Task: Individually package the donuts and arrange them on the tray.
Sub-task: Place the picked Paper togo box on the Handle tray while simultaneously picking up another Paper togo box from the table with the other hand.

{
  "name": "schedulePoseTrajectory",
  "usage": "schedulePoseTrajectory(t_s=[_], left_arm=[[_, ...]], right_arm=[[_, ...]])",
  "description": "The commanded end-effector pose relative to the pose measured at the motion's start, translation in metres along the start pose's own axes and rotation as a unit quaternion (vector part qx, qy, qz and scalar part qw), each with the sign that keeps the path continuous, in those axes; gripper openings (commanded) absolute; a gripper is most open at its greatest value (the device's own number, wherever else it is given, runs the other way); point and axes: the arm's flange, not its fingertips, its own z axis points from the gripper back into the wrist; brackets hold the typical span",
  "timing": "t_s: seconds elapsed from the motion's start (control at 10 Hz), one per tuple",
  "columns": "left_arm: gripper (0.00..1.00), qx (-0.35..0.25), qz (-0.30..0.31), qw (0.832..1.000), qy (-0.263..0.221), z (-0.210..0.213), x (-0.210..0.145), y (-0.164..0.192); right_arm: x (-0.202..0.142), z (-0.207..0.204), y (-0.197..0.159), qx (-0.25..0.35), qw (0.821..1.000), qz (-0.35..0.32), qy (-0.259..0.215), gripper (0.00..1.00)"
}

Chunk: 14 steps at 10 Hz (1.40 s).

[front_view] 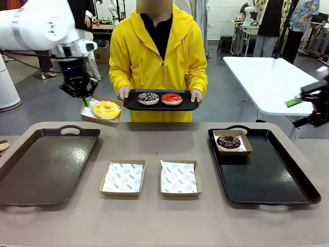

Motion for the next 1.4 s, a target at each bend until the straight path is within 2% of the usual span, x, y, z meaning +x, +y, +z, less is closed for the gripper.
schedulePoseTrajectory(t_s=[0.0, 0.4, 0.5, 0.7, 0.9, 1.0, 1.1, 1.3], left_arm=[[0.01, 0.016, -0.005, 1.000, 0.013, 0.005, -0.022, 0.025], [0.01, 0.044, 0.032, 0.998, 0.007, 0.005, -0.055, 0.097], [0.01, 0.050, 0.037, 0.998, 0.006, 0.002, -0.060, 0.101], [0.01, 0.050, 0.044, 0.998, 0.009, 0.004, -0.049, 0.079], [0.01, 0.059, 0.042, 0.997, 0.004, 0.022, -0.020, 0.047], [0.01, 0.056, 0.043, 0.998, 0.000, 0.033, -0.010, 0.034], [0.01, 0.046, 0.035, 0.998, 0.010, 0.011, -0.042, 0.063], [0.01, 0.046, 0.035, 0.998, 0.010, 0.011, -0.042, 0.063]], right_arm=[[0.003, -0.041, 0.026, -0.061, 0.998, -0.002, 0.032, 1.00], [0.023, -0.138, 0.075, -0.155, 0.986, 0.003, 0.069, 1.00], [0.024, -0.162, 0.078, -0.169, 0.983, 0.005, 0.075, 1.00], [0.020, -0.185, 0.081, -0.176, 0.981, 0.012, 0.084, 1.00], [0.013, -0.176, 0.073, -0.151, 0.984, 0.024, 0.088, 1.00], [0.022, -0.189, 0.084, -0.159, 0.983, 0.019, 0.091, 1.00], [0.022, -0.189, 0.084, -0.159, 0.983, 0.019, 0.091, 1.00], [0.022, -0.189, 0.084, -0.159, 0.983, 0.019, 0.091, 1.00]])
